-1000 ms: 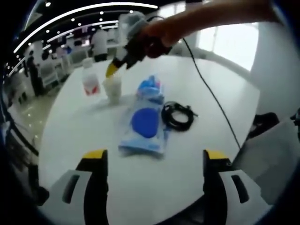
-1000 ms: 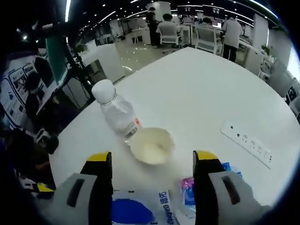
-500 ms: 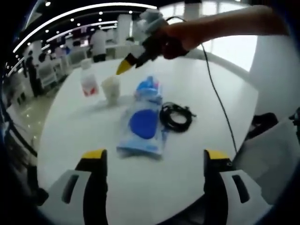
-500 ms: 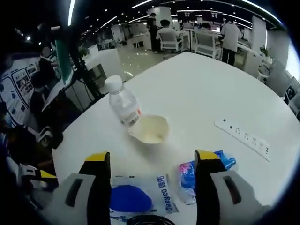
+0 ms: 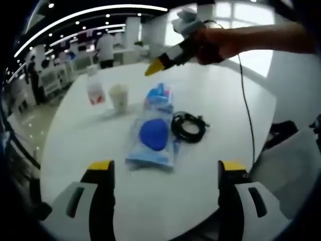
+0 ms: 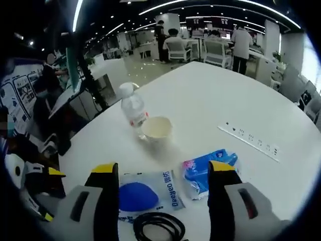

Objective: Arrange the tabletop items into an orderly group along one side of the table until the central work area is clear of visible clutter.

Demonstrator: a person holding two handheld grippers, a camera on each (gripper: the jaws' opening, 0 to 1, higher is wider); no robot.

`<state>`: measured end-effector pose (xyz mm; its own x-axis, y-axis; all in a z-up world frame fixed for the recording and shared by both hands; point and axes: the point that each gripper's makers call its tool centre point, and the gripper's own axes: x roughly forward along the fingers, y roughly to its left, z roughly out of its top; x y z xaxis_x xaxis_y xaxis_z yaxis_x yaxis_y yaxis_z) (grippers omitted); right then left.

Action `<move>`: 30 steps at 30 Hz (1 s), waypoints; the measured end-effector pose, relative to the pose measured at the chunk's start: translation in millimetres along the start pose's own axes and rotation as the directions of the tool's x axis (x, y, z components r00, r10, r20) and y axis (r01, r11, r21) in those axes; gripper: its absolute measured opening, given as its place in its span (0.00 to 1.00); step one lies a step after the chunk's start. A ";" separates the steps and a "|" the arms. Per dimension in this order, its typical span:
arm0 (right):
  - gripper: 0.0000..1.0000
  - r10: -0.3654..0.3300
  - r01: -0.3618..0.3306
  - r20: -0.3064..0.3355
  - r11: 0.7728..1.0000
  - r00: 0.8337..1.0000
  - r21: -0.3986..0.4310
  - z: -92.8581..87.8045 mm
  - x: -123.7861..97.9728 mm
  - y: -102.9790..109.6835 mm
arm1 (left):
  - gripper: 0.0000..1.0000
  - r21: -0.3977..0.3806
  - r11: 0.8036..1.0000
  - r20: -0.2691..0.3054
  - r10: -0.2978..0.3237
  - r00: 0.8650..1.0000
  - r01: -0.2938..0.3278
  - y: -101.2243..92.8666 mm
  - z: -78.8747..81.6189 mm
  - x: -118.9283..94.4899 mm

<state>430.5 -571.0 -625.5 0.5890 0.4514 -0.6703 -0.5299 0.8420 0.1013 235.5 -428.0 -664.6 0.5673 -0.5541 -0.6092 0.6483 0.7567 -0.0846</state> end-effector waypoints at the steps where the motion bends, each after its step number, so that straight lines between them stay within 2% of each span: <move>1: 0.72 0.000 0.000 0.003 1.000 1.000 0.000 -0.6 -2.7 1.4 | 0.82 0.000 1.000 -0.001 -0.002 1.000 0.002 -0.3 -0.4 0.3; 12: 0.72 -0.023 0.022 0.032 0.999 0.999 0.029 -24.1 -33.5 -7.5 | 0.81 0.025 1.000 -0.010 -0.005 1.000 0.006 -2.6 -0.3 0.4; 23: 0.68 -0.059 0.055 0.039 0.995 0.998 0.083 -67.5 -69.5 -25.7 | 0.81 0.017 1.000 -0.012 0.001 1.000 0.000 -0.3 -0.8 0.1; 30: 0.68 -0.078 0.071 0.050 0.989 0.996 0.128 -90.7 -92.3 -21.7 | 0.81 0.026 1.000 -0.023 -0.001 1.000 0.002 -1.2 -1.4 0.9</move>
<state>332.3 -657.7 -632.5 0.6582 0.3987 -0.6386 -0.4044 0.9027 0.1467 234.5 -429.0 -666.2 0.5551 -0.5469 -0.6268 0.6622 0.7465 -0.0649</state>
